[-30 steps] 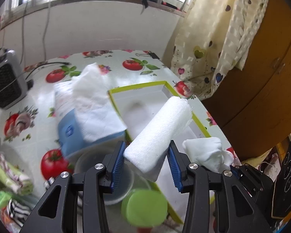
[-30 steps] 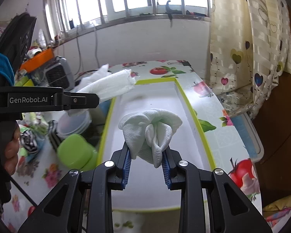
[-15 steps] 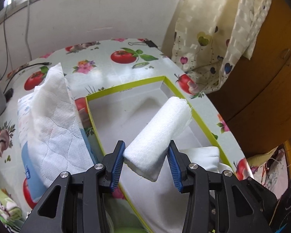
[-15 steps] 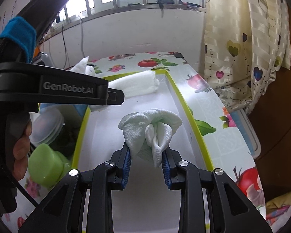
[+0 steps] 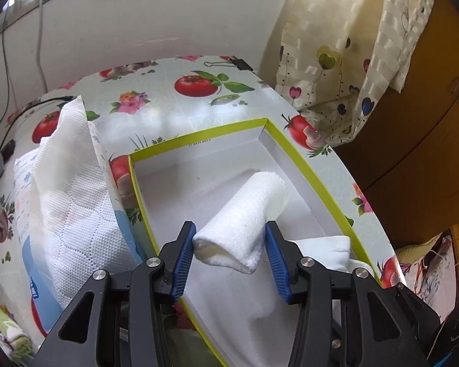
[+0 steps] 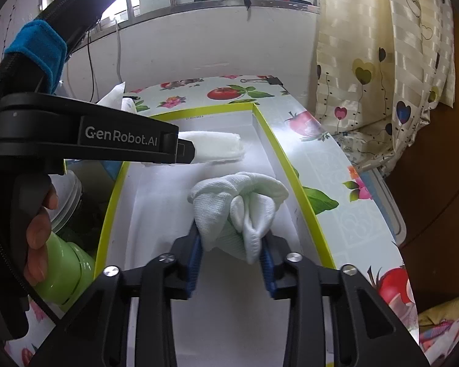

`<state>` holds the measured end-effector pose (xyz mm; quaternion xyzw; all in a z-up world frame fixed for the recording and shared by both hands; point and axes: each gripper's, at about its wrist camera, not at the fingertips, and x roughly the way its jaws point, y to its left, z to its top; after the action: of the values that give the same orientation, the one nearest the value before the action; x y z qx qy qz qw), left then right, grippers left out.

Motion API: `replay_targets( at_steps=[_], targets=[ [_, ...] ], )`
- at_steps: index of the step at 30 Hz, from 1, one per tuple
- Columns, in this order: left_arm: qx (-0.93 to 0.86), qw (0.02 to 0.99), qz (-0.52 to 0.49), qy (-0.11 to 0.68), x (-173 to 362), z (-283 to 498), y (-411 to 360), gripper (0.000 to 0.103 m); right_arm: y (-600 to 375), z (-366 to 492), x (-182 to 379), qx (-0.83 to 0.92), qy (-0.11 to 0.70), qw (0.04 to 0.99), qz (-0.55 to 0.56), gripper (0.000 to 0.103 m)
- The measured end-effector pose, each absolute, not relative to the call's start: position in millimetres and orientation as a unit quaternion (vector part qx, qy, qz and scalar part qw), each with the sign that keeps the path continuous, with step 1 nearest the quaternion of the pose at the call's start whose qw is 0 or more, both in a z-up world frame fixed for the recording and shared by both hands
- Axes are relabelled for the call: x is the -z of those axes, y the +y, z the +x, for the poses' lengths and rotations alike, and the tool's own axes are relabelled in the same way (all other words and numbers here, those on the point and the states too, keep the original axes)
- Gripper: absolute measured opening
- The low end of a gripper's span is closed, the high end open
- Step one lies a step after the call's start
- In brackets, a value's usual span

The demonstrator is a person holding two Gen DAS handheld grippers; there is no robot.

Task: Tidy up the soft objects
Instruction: 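Carry both white cloths into the yellow box and open both tools, then withdraw both open tools from the box back toward the cloth pile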

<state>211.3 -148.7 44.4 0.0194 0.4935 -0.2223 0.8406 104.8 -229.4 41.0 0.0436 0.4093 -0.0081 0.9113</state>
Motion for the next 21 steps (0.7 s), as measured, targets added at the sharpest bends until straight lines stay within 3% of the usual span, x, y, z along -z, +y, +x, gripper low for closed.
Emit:
replay_targets(
  at_steps=[2,4,9,11,21],
  targets=[
    [0.223,0.839,0.019,0.495,-44,211,-148,0.046,-229,104,-42,0.007,0.409,0.912,0.043,0.051],
    [0.221,0.840,0.017,0.496,-45,211,-147,0.047,-229,104,-42,0.008,0.406,0.913,0.042,0.056],
    [0.225,0.840,0.013,0.494,-46,208,-144,0.058,-227,102,-43,0.011,0.409,0.911,0.043,0.060],
    [0.226,0.840,0.007,0.494,-48,206,-141,0.060,-226,101,-43,0.012,0.408,0.912,0.042,0.068],
    [0.236,0.844,-0.002,0.482,-65,185,-124,0.065,-220,86,-52,0.020,0.400,0.915,0.053,0.069]
  ],
)
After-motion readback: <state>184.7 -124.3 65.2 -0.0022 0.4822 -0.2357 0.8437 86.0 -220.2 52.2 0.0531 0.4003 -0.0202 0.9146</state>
